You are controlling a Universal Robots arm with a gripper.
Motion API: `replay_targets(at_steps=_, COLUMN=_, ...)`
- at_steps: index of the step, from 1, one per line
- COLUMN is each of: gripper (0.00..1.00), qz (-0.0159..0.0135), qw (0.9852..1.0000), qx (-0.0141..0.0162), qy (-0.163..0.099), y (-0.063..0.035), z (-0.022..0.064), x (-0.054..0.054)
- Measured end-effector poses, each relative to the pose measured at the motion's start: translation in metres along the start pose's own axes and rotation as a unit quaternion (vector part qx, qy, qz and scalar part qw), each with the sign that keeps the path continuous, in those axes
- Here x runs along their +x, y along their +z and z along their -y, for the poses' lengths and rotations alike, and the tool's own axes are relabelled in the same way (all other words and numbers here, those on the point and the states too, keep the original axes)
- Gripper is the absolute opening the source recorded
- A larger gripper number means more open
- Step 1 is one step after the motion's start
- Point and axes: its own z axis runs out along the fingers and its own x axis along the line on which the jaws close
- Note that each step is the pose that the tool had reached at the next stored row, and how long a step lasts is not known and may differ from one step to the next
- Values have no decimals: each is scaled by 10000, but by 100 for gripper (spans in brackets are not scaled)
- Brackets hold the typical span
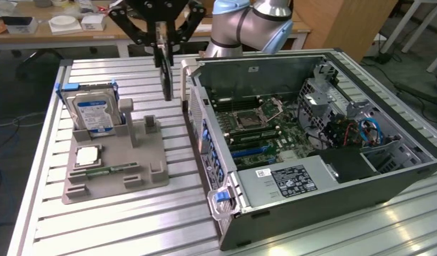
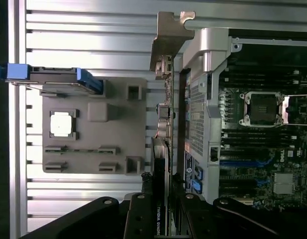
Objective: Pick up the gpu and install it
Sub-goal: 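Pick up the gpu and move the gpu toward the slot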
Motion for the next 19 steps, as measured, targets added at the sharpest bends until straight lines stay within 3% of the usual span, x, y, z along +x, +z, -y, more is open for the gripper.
replay_targets(at_steps=19, gripper=25, qz=0, qw=10000, qx=-23, qy=1, y=23, z=1, x=-812)
